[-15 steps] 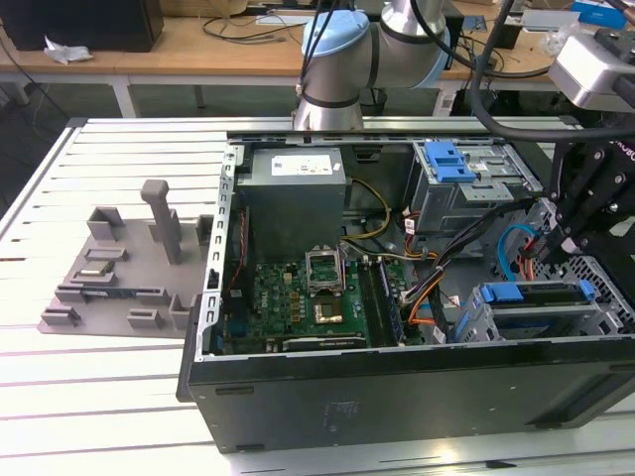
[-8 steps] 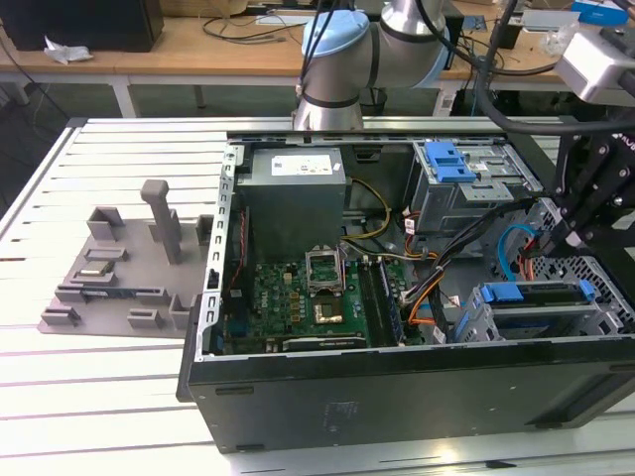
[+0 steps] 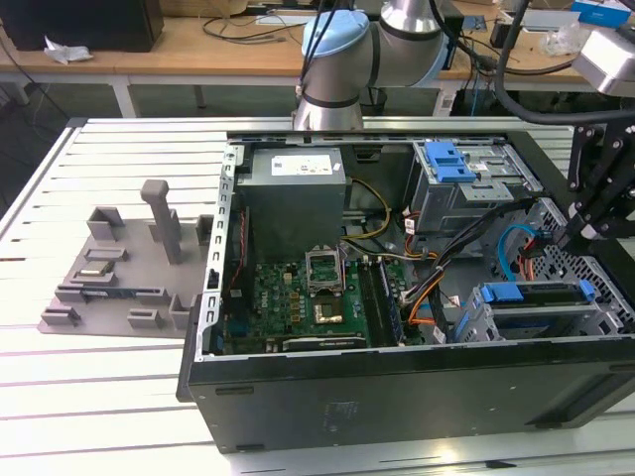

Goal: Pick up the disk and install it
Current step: 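Insert the disk into the insertion slot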

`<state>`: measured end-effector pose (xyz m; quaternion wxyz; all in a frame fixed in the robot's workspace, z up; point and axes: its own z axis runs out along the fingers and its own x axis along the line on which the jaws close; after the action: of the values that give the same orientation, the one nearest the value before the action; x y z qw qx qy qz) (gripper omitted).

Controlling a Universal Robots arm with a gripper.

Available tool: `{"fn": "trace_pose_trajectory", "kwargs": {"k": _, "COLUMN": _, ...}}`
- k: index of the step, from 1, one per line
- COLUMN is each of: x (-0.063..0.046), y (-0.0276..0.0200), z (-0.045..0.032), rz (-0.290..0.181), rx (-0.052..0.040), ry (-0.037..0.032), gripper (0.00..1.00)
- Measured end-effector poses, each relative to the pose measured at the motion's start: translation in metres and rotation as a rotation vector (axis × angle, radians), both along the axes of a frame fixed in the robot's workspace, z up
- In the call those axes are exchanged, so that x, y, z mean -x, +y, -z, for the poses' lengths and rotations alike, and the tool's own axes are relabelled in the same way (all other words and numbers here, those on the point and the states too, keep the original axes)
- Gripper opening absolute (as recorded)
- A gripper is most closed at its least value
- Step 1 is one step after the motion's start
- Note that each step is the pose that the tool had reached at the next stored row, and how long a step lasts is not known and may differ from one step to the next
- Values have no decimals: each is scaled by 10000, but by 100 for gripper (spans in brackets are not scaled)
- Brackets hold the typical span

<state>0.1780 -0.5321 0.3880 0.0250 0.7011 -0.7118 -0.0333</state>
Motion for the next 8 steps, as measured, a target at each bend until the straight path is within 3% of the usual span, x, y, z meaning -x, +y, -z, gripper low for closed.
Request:
{"fn": "trace_pose_trajectory", "kwargs": {"k": 1, "x": -20, "y": 42, "z": 5, "rz": -2, "rx": 15, "ry": 0, "gripper": 11}}
{"fn": "trace_pose_trajectory", "kwargs": {"k": 2, "x": -40, "y": 122, "z": 10, "rz": -3, "rx": 54, "ry": 0, "gripper": 11}}
{"fn": "trace_pose_trajectory", "kwargs": {"k": 3, "x": -42, "y": 144, "z": 10, "rz": -3, "rx": 69, "ry": 0, "gripper": 11}}
{"fn": "trace_pose_trajectory", "kwargs": {"k": 8, "x": -44, "y": 149, "z": 10, "rz": -3, "rx": 71, "ry": 0, "gripper": 11}}
